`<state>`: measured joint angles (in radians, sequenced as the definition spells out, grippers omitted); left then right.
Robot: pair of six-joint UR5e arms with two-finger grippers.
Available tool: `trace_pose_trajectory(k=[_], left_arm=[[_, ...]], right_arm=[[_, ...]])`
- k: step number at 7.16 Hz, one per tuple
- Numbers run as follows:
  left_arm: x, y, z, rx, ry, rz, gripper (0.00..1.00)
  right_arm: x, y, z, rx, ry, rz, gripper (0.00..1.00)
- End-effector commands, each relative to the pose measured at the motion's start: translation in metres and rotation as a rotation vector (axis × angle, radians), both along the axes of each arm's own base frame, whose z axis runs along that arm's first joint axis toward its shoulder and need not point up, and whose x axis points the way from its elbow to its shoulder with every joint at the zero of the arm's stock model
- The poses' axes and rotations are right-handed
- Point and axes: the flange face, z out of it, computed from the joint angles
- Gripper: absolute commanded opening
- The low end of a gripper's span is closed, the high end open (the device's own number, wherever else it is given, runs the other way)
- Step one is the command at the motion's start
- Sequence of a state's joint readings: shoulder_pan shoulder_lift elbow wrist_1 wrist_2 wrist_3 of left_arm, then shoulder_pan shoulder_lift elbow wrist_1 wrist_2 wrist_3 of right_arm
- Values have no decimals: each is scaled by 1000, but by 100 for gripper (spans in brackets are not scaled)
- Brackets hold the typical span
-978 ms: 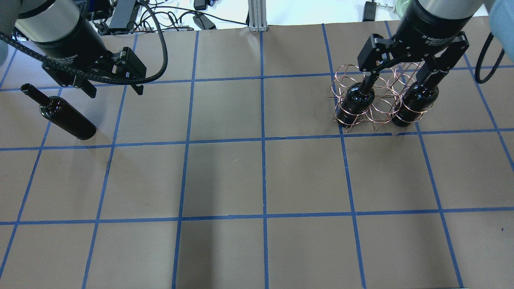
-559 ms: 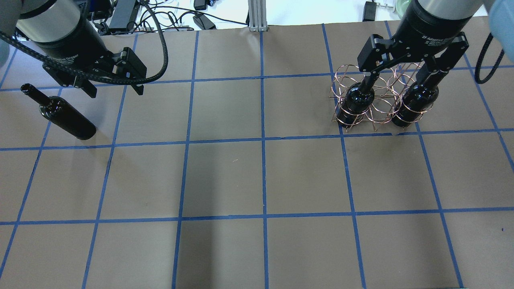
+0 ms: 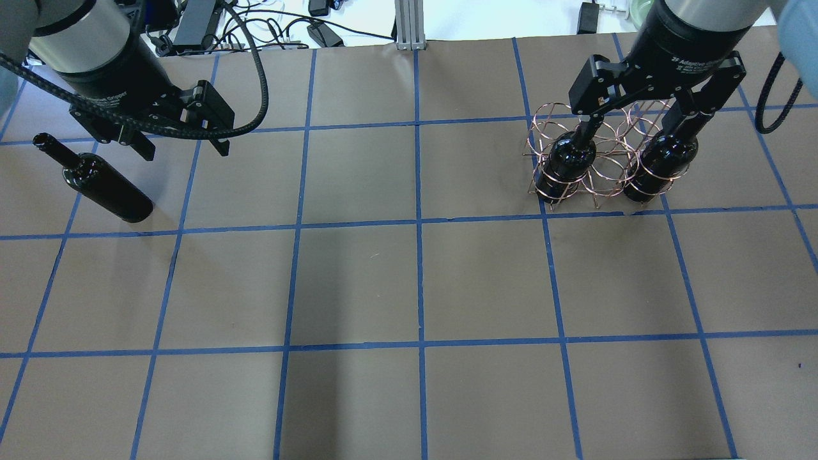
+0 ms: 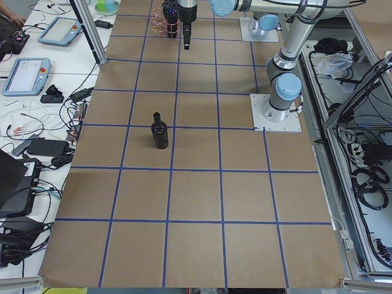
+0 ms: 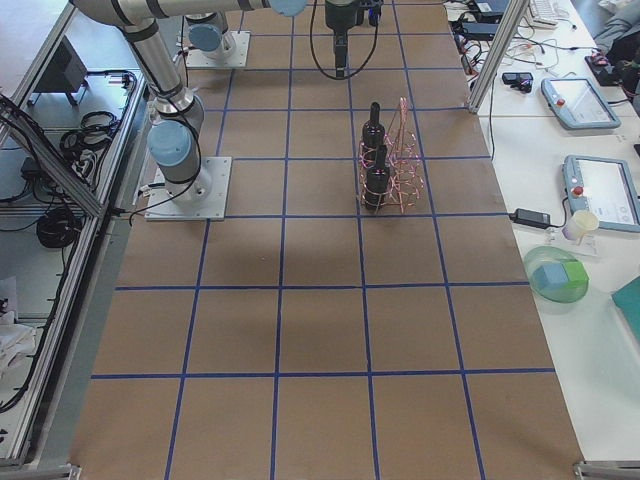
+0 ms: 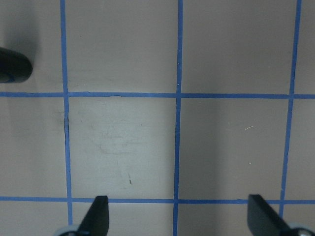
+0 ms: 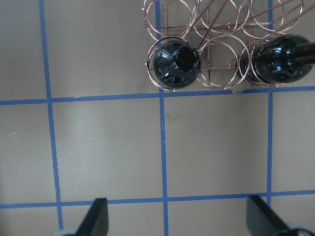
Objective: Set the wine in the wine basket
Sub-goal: 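Move the left gripper toward the neck of the lying dark wine bottle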
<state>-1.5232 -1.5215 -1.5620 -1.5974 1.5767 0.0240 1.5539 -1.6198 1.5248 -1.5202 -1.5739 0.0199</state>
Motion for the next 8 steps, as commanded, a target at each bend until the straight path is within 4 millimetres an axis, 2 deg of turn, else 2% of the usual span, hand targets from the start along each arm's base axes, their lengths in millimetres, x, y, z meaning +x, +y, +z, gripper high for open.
trace_pose_trajectory(k=[1,3,4,5,6,8], left_arm=[[0,1,-1,-1,0,-2,100],[10,-4,0,-16,-8,-76,100],[35,-14,0,-33,-16,-74,100],[78,-20,6,-45,-16,5,100],[127,-27,4,-35,-33,17,100],[198,-45,17,-59,-42,38,100]], right_arm=[[0,0,0,0,0,0,100],[0,0,0,0,0,0,100],[0,0,0,0,0,0,100],[0,0,0,0,0,0,100],[0,0,0,0,0,0,100],[0,0,0,0,0,0,100]])
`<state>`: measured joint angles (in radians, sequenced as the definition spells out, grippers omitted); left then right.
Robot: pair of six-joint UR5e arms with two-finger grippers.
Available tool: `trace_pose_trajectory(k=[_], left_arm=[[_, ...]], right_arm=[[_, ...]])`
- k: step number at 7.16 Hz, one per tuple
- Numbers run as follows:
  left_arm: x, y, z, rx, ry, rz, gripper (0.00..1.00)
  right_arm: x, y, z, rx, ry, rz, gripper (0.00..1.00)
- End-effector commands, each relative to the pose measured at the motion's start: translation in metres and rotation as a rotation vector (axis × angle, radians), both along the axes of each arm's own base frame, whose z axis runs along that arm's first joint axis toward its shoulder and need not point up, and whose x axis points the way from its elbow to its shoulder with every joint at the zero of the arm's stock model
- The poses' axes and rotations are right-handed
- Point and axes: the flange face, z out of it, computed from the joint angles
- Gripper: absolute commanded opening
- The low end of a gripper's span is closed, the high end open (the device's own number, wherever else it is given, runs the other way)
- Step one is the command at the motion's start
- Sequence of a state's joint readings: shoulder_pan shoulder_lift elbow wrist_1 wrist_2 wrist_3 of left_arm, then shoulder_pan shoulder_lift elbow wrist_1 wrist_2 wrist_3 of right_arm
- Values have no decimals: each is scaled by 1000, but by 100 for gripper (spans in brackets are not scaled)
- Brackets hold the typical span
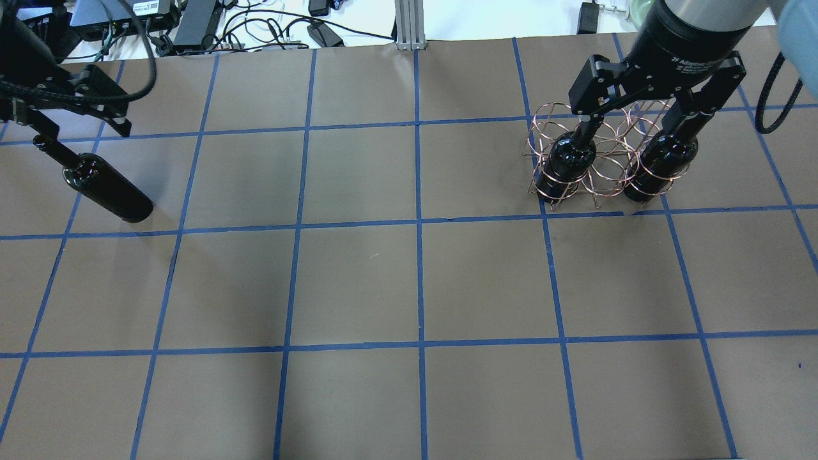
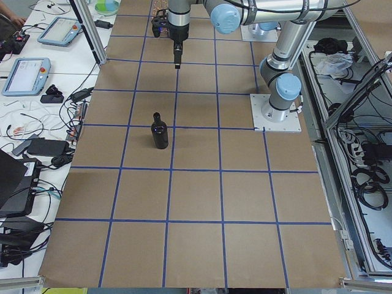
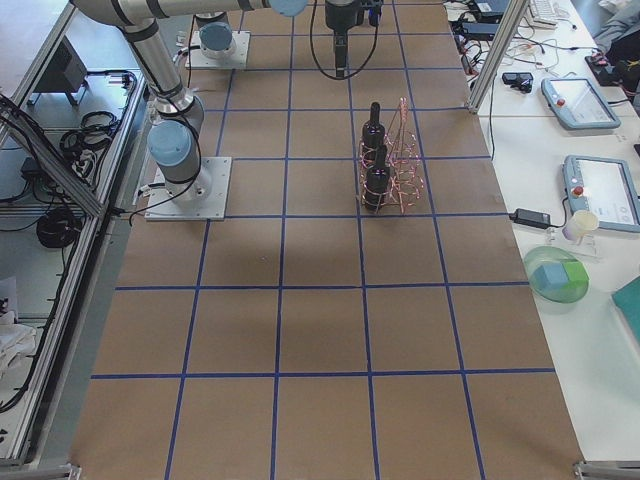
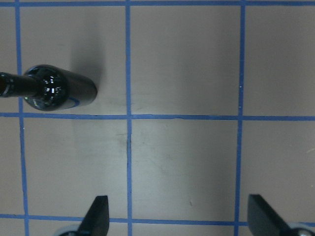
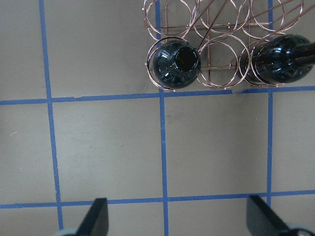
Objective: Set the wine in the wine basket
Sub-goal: 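Move the left gripper toward the neck of the lying dark wine bottle, then lower the left gripper around the bottle neck and close it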
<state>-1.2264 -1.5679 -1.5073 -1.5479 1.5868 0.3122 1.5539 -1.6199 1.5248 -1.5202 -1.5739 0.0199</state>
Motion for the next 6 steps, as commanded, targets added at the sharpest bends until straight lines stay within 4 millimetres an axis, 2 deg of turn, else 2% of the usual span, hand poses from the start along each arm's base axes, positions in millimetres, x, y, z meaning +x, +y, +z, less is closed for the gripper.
trace_pose_trajectory(k=[1,4,6], left_arm=[[66,-26,5,-6,-3,52,100],[122,-69,-32,21,62,130,100],[137,-91,-62,51,41,85,100]], right_arm=[[0,0,0,0,0,0,100],[0,0,0,0,0,0,100],[0,0,0,0,0,0,100]])
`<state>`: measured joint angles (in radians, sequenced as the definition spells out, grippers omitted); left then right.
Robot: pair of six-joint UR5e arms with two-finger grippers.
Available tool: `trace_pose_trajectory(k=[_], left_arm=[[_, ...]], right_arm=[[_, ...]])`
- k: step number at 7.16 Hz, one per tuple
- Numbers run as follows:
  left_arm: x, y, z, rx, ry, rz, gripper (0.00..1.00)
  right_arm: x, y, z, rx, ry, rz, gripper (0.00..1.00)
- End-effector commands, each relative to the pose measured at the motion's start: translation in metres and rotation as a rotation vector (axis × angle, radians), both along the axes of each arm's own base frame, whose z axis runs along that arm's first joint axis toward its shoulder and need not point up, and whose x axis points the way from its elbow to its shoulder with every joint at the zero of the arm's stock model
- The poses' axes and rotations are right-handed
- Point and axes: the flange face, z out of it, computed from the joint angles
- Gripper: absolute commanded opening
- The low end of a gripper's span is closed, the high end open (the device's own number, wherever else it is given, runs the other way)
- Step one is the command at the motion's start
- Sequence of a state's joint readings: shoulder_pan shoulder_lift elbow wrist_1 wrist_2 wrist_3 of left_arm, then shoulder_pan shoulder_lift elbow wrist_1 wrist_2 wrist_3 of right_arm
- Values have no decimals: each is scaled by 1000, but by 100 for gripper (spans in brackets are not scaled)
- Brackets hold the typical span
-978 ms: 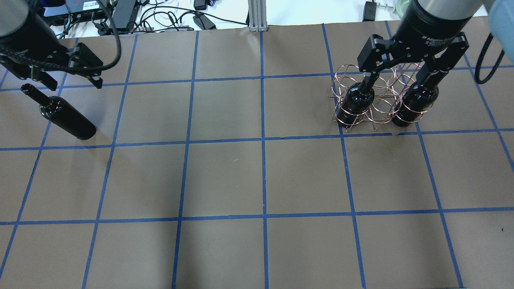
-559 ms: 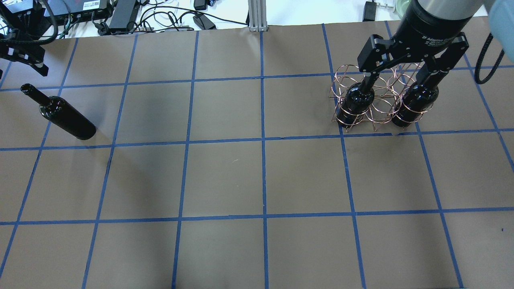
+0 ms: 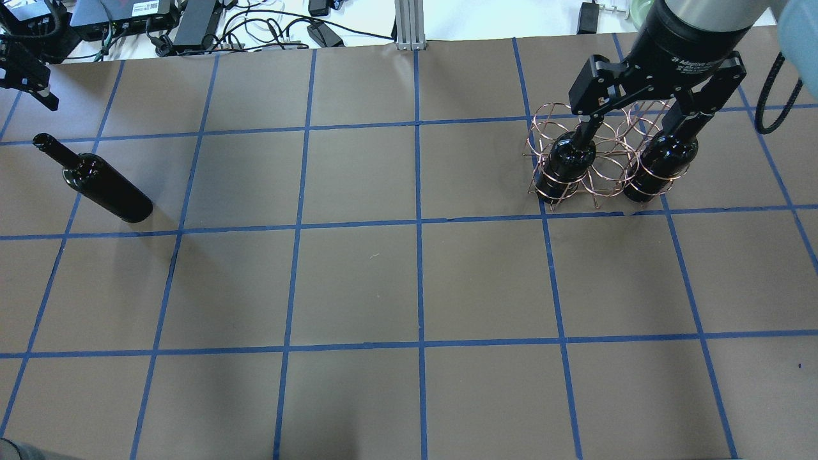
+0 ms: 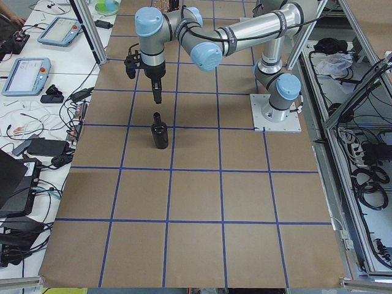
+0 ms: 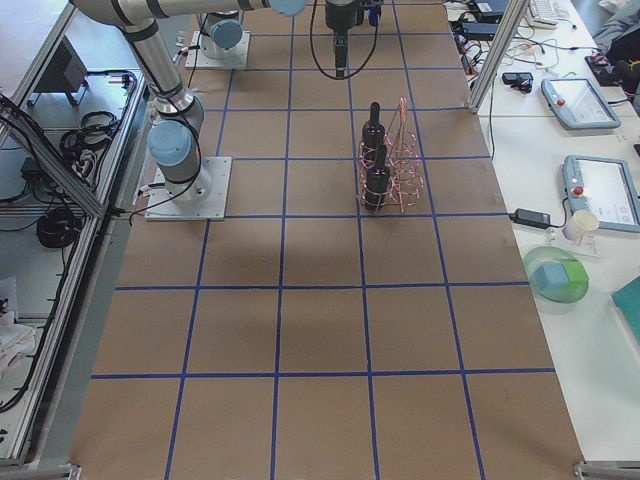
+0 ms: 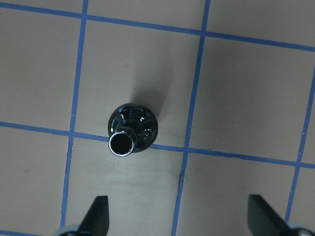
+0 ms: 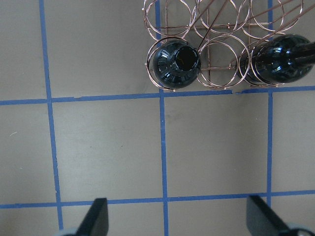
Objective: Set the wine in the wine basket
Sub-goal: 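Lower the left gripper around the bottle neck and close it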
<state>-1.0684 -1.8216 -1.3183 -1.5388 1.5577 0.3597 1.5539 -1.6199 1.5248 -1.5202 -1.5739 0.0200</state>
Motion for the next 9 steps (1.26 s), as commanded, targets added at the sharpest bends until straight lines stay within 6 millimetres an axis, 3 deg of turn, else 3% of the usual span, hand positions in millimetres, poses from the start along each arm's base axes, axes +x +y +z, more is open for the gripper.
trace_pose_trajectory(k=[1,4,9], left_arm=[[13,-19,-25,6,-11,-68,100],[19,-23,-63,30,3,-80,100],[21,-20,-96,75,27,-80,98]], right_arm=[[0,0,0,0,0,0,100],[0,0,0,0,0,0,100],[0,0,0,0,2,0,100]])
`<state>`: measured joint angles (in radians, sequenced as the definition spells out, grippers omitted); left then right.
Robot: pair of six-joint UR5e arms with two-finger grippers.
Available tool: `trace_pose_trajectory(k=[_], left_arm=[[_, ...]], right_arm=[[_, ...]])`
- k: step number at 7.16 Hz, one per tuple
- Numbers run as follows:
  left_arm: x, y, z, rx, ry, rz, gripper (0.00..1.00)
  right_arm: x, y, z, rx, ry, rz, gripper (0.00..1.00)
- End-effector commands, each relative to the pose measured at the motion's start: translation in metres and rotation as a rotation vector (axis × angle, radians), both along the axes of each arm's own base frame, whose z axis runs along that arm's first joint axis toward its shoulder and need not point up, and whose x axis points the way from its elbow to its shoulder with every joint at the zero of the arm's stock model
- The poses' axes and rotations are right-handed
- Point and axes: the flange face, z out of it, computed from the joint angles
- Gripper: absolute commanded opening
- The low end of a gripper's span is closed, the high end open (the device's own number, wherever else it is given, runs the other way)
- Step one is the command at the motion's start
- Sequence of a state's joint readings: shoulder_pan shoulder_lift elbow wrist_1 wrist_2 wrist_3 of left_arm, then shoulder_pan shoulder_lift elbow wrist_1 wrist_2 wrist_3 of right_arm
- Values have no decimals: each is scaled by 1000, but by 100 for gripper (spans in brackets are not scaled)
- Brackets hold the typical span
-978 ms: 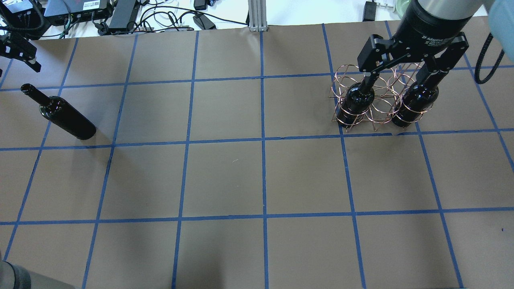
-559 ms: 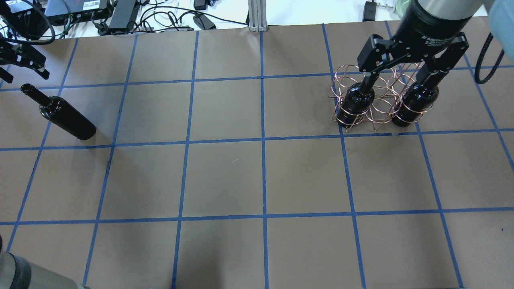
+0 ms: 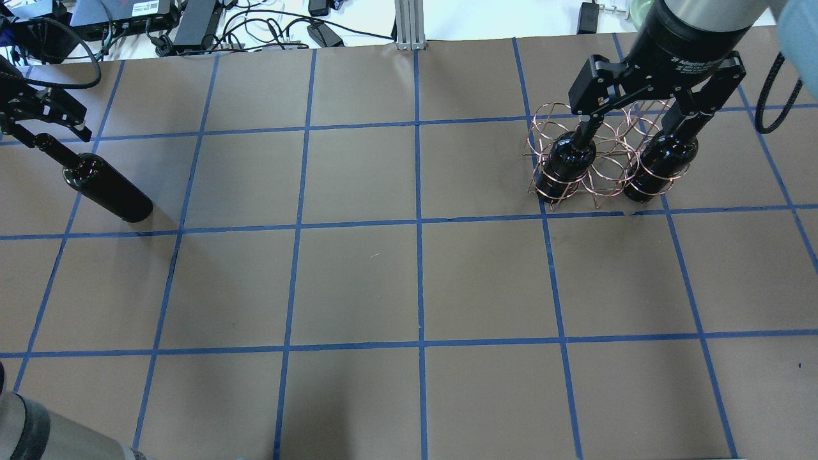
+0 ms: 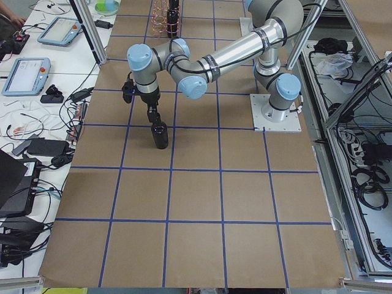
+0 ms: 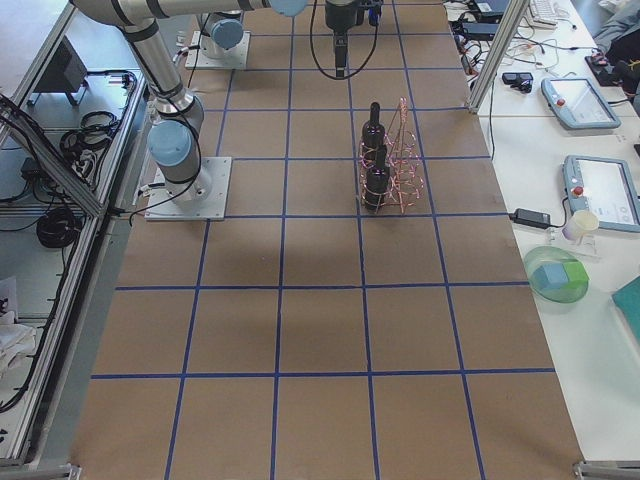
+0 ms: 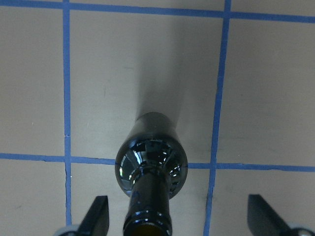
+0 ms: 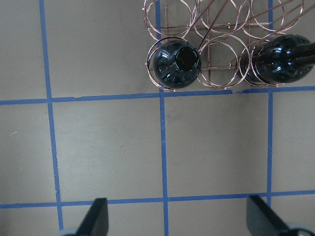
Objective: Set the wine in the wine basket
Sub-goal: 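Lower the left gripper around the bottle neck and close it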
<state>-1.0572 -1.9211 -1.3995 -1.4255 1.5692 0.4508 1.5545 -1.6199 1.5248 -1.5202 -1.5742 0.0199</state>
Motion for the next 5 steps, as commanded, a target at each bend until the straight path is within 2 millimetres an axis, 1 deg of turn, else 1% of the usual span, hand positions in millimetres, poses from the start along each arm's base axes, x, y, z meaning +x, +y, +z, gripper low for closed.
trace_pose_trajectory(k=[1,2,4,5], left_arm=[[3,5,-11,27,-4,2,97],[10,5,-9,13,-25,4,97],[13,5,-11,10,-23,-4,95],[13,4,-10,5,-29,-7,84]], right_arm=[[0,0,0,0,1,2,100],[0,0,0,-2,1,1,100],[0,0,0,0,1,1,100],[0,0,0,0,1,1,100]])
